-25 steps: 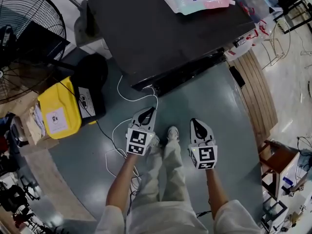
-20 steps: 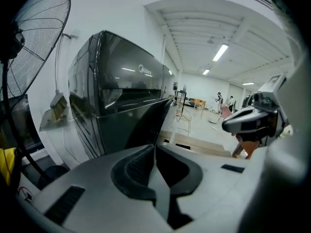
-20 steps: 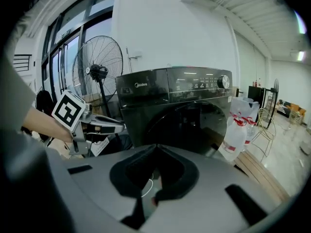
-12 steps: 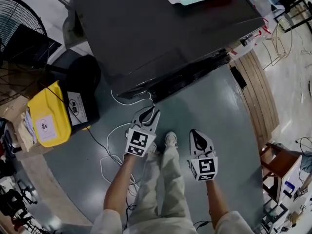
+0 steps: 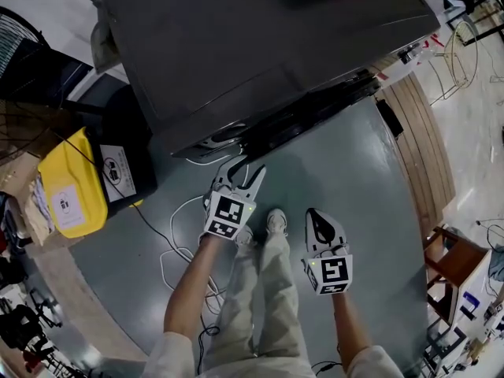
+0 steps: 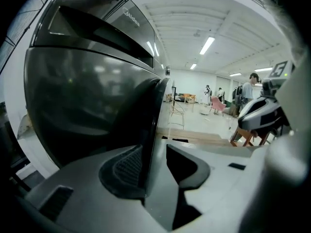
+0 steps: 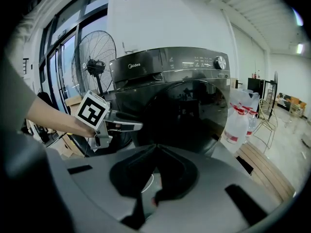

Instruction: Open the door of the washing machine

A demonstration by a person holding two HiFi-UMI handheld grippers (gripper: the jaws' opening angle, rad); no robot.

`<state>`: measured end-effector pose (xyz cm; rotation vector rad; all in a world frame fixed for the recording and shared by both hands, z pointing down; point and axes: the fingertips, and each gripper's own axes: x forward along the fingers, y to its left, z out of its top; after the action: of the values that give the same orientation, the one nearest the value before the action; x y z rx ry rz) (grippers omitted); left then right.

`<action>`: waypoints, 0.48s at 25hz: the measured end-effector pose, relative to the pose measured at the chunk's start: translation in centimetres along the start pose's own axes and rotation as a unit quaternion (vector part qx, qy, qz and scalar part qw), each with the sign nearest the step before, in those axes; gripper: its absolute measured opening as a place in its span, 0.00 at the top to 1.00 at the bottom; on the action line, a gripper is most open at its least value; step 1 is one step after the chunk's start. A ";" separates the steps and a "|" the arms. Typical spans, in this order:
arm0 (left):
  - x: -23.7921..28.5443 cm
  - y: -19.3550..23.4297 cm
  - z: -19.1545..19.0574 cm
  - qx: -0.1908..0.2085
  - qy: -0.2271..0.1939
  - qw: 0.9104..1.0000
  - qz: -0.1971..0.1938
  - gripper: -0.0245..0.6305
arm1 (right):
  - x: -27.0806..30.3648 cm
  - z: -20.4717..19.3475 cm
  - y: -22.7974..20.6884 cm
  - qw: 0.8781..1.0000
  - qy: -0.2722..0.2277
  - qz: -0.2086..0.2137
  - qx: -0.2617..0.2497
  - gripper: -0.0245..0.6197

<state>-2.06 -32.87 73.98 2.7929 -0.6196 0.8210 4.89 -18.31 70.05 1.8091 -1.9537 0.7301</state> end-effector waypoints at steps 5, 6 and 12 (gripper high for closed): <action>0.6 0.4 -0.2 0.006 0.001 1.000 0.003 0.75 | 0.4 -0.1 -0.3 1.000 -0.005 -0.002 0.006 0.96; 0.7 0.5 -0.1 0.002 0.000 1.000 0.005 0.75 | 0.4 0.0 -0.4 1.000 -0.006 -0.002 0.006 0.96; 1.0 0.5 0.3 -0.009 -0.003 1.000 0.003 0.84 | 0.6 0.2 -1.4 1.000 -0.011 -0.007 0.004 0.96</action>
<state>-1.38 -33.71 74.29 2.7793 -0.6331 0.8045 6.22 -18.90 70.42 1.8410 -1.9527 0.7186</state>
